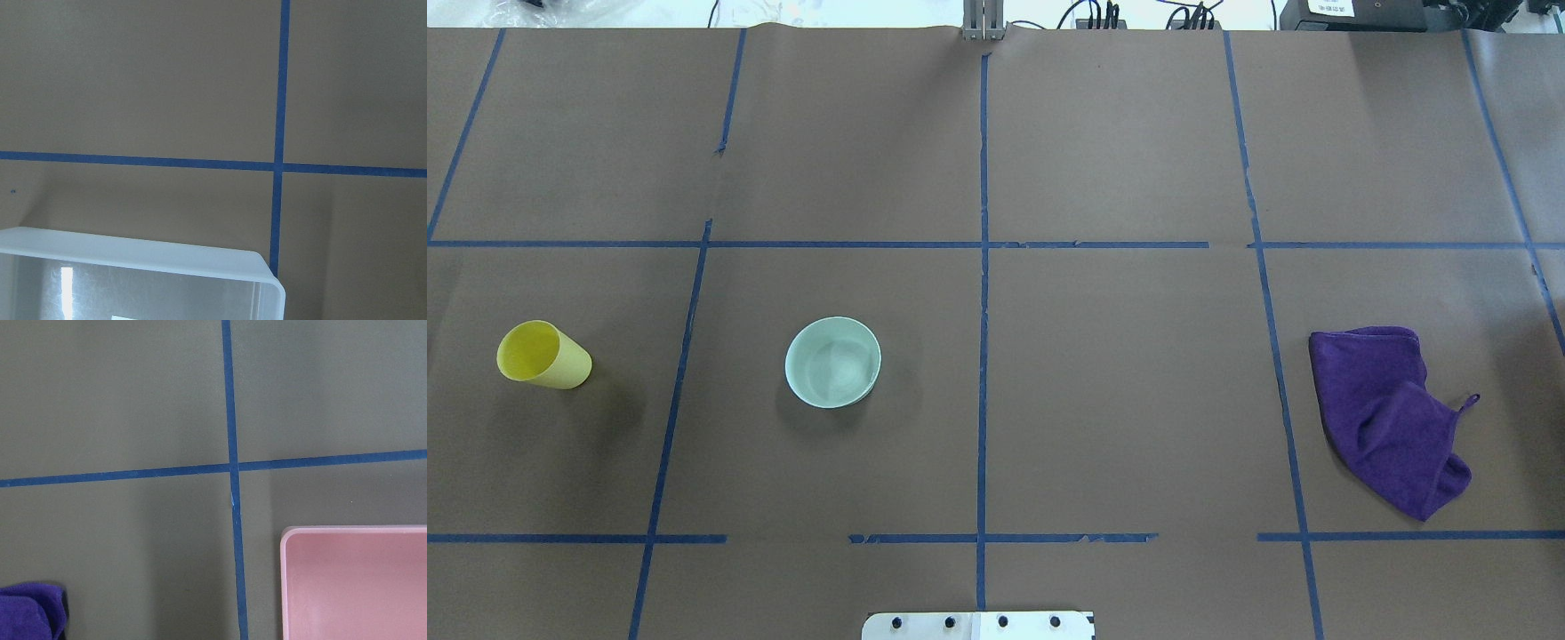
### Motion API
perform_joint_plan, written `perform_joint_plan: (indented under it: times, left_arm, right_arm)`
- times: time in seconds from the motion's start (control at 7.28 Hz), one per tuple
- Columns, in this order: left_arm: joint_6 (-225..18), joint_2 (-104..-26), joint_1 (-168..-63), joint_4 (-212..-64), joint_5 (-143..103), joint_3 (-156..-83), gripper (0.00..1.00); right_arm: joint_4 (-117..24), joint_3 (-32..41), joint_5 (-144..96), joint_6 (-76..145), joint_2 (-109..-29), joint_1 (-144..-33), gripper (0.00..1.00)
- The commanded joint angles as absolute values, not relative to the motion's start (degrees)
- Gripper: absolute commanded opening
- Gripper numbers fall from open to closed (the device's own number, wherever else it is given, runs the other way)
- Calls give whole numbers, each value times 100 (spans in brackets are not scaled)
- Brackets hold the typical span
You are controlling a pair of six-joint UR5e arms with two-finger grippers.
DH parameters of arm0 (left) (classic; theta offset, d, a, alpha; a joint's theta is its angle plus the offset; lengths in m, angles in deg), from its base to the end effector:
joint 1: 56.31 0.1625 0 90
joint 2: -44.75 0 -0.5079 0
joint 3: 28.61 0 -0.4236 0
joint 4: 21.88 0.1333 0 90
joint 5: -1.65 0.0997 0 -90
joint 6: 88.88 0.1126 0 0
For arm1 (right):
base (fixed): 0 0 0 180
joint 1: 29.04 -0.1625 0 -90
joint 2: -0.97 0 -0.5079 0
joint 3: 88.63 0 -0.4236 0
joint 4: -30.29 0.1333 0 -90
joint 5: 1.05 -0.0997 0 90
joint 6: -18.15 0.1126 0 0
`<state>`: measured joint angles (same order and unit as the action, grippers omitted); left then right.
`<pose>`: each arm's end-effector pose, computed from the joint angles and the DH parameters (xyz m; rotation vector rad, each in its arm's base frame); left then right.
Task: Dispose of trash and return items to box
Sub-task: 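Move the left gripper toward the yellow cup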
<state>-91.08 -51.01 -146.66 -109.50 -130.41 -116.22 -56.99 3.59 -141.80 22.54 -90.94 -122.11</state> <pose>-0.0614 -0.5746 0.7248 0.0046 0.7343 -0.0361 0.0734 -0.5068 0.7337 0.0392 -0.8864 0.0981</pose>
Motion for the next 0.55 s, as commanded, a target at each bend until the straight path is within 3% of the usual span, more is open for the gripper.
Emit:
perform_joint_plan:
  times: [0.0,0.41]
  left_arm:
    - [-9099,-5105,-14666,-10960,-13028,-11702,100]
    - [-9099,-5148,-14649,-11108,-13072,-12475,100]
  right_arm:
    - [-5690,365,-14168,2255,-9088,-12211,100]
    - [-5690,418,-14176,2255,-9017,-12211,100]
